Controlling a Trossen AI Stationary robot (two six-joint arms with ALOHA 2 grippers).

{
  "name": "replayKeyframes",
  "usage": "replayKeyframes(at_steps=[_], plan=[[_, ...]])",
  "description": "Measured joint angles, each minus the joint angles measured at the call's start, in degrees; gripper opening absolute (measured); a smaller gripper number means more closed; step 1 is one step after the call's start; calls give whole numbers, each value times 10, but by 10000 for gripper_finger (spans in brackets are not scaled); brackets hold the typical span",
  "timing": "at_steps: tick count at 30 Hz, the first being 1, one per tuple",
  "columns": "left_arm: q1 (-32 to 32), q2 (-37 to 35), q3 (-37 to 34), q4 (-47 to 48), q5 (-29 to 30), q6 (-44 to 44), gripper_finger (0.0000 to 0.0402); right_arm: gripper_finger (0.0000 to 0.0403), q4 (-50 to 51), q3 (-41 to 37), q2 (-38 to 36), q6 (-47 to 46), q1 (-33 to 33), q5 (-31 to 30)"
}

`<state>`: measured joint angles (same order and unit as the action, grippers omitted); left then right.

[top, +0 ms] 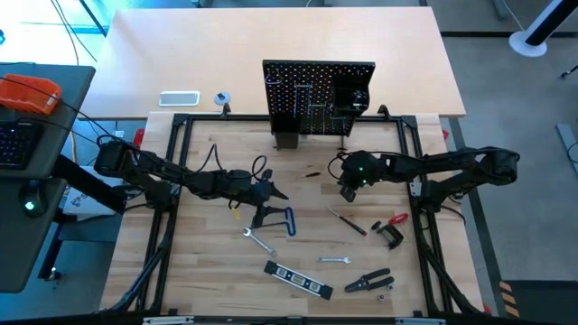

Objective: Hang tools onto peg board
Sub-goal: Put the bolts on the pegboard

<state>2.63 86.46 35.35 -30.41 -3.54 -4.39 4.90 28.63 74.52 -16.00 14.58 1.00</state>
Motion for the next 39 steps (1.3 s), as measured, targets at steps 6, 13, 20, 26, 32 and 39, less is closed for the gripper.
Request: replayKeyframes(at_steps=[6,13,20,26,32,39], plan=[[1,0,0,1,21,-33,184,50,0,38,0,0,-24,35],[15,0,0,0,41,-100,184,49,-1,94,0,5,-63,86],[48,0,0,-58,54,-198,184,49,-6,150,0,11,-96,126],[70,0,0,-123,73,-278,184,49,-35,180,0,11,-118,140],[78,0,22,-122,90,-318,184,49,-58,194,1,11,-133,141],[88,2,73,-65,99,-378,184,49,-99,195,33,-5,-135,158]])
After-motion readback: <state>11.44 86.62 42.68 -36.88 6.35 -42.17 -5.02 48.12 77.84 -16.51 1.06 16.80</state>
